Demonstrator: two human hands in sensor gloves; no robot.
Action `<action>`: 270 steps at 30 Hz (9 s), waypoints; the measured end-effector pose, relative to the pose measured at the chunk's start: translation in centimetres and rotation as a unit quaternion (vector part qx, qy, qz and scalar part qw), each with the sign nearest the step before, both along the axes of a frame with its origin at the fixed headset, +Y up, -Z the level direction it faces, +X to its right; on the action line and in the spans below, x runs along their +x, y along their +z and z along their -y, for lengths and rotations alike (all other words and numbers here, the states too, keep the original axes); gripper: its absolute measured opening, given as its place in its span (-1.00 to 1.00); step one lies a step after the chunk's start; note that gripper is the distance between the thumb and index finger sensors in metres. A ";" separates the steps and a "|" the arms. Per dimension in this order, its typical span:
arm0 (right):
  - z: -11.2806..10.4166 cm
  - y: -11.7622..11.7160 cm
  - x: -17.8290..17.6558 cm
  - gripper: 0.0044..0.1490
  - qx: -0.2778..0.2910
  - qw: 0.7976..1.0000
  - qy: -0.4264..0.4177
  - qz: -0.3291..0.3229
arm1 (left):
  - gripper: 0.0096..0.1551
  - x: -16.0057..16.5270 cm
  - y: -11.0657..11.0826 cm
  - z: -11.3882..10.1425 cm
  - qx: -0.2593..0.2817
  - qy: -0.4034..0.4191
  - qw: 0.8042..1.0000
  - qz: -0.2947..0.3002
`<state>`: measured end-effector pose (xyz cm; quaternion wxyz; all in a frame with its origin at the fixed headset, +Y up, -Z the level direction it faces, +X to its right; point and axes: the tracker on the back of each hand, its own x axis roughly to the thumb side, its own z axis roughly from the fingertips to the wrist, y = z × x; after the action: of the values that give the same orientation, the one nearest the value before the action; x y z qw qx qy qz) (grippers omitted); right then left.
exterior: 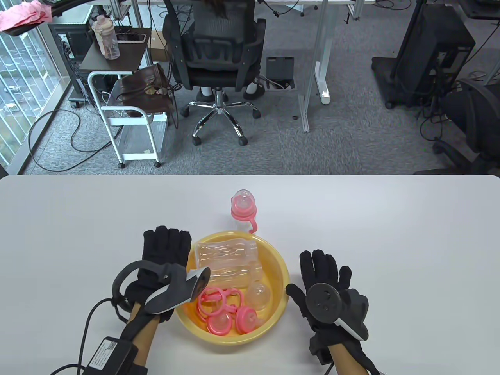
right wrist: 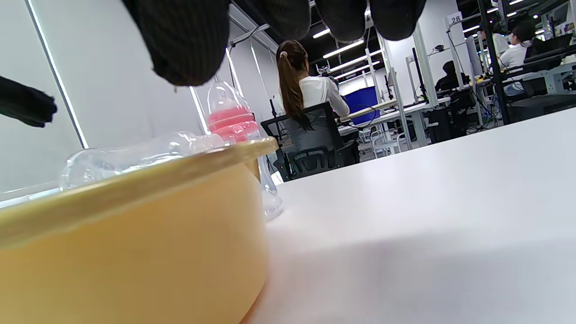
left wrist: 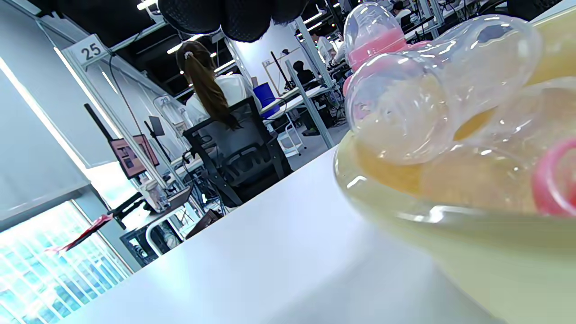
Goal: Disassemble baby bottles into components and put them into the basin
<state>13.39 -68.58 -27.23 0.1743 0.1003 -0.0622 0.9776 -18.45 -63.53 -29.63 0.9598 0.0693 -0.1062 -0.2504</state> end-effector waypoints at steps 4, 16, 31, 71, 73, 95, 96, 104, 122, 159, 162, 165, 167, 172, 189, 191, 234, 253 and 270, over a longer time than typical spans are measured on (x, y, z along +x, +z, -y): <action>-0.1 0.2 -0.5 0.01 0.020 1.000 0.012 -0.010 | 0.24 -2.1 2.5 0.8 0.022 0.075 0.997 0.003; -0.1 0.7 -1.7 0.01 0.031 0.998 0.037 -0.035 | 0.19 -6.5 3.9 5.5 0.046 0.234 0.971 -0.020; -4.3 -3.1 -4.0 0.01 0.006 0.999 -0.033 -0.034 | 0.02 -6.0 3.2 5.1 0.044 0.251 0.967 -0.024; -4.0 -18.7 -5.1 -0.51 -0.095 0.959 0.162 0.213 | -0.01 -8.0 2.3 5.6 0.029 0.257 0.964 -0.064; -4.7 -18.0 -3.7 -0.51 -0.079 0.958 0.167 0.219 | -0.01 -7.9 2.3 5.5 0.031 0.257 0.964 -0.065; -9.0 -1.4 -7.1 -0.51 0.086 0.962 -0.202 -0.164 | 0.27 -4.5 5.1 4.3 0.085 0.345 0.933 0.062; -8.8 -1.2 -7.5 -0.51 0.084 0.959 -0.204 -0.178 | 0.28 -4.4 5.2 4.2 0.076 0.357 0.928 0.069; -7.3 0.4 -11.6 -0.51 0.078 0.934 -0.207 -0.282 | 0.27 -4.2 6.5 3.7 0.078 0.448 0.879 0.145; -8.5 0.3 -10.4 0.18 -0.015 0.921 -0.241 -0.307 | 0.14 -4.2 6.8 3.9 0.174 0.324 0.923 0.112; -5.4 1.7 -14.0 0.08 0.060 0.952 -0.026 -0.300 | 0.17 -2.7 7.1 2.4 0.166 0.165 0.964 0.131; -5.2 1.7 -14.1 0.08 0.065 0.953 -0.024 -0.295 | 0.17 -2.7 6.9 2.4 0.158 0.164 0.965 0.128; -5.0 1.7 -14.0 0.08 0.066 0.955 -0.030 -0.288 | 0.17 -2.7 6.8 2.3 0.145 0.165 0.968 0.122; -5.0 1.7 -14.0 0.08 0.064 0.955 -0.033 -0.286 | 0.17 -2.7 6.7 2.0 0.127 0.166 0.971 0.119; -5.1 1.9 -14.1 0.08 0.075 0.956 -0.025 -0.284 | 0.17 -2.7 6.7 1.9 0.132 0.163 0.971 0.115; -6.4 1.4 -12.8 0.01 0.121 0.972 -0.043 -0.197 | 0.18 -5.1 5.7 3.1 0.127 0.246 0.960 0.037; -6.6 1.0 -12.5 0.01 0.101 0.975 -0.035 -0.193 | 0.18 -5.6 5.5 3.4 0.125 0.242 0.962 0.028; -4.0 -1.6 -10.7 -0.08 -0.005 0.992 0.023 -0.121 | 0.18 -5.9 4.7 4.7 0.117 0.214 0.970 0.015; -5.3 -0.5 -12.1 -0.02 -0.069 0.943 -0.183 -0.268 | 0.18 -2.9 6.9 3.6 0.153 0.198 0.959 0.131; -5.0 -1.0 -11.4 0.02 -0.132 0.934 -0.227 -0.241 | 0.18 -2.6 7.1 3.3 0.168 0.192 0.958 0.135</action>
<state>1.99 -63.58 -28.20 0.4128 0.2923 0.0901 0.8579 -21.01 -66.87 -22.50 0.9411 0.2815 -0.1759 -0.0643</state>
